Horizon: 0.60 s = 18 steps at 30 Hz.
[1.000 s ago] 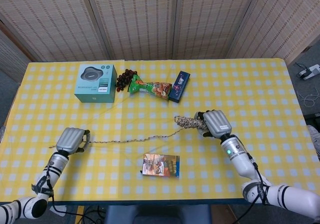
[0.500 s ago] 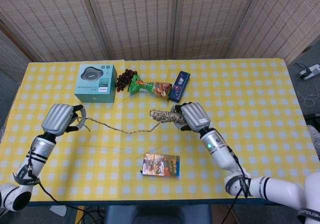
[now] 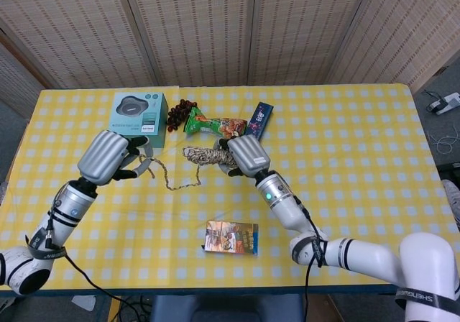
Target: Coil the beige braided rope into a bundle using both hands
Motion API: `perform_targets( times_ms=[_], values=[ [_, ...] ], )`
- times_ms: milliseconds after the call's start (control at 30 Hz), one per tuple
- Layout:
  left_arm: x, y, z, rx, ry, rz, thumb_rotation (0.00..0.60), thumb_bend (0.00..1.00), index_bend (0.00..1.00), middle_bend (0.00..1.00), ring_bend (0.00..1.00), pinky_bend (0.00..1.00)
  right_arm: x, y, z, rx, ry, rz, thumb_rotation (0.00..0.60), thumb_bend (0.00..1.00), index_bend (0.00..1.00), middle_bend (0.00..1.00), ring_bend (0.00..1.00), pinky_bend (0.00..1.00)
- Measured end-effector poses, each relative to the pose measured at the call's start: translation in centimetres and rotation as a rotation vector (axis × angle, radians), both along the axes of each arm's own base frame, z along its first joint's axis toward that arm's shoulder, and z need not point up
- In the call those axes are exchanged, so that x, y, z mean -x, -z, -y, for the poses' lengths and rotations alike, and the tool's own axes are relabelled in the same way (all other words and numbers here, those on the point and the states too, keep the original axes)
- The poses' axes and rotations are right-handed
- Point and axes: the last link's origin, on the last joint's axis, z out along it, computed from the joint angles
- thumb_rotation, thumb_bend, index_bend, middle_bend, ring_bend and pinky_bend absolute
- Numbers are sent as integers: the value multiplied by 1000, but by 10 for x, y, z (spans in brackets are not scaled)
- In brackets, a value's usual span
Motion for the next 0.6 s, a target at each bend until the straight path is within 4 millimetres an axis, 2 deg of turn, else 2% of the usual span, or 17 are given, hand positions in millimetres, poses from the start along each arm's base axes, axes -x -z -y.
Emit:
perform_targets(
  times_ms=[300, 600],
  values=[
    [-41, -3, -4, 44, 49, 131, 600, 417, 723, 1000, 995, 1000, -43, 22, -2, -42, -73, 15, 600, 617, 700, 585, 441, 443],
    [-61, 6, -15, 43, 30, 184, 600, 414, 705, 1000, 957, 1000, -64, 35, -10, -93, -106, 63, 600, 586, 702, 583, 441, 443]
  ],
)
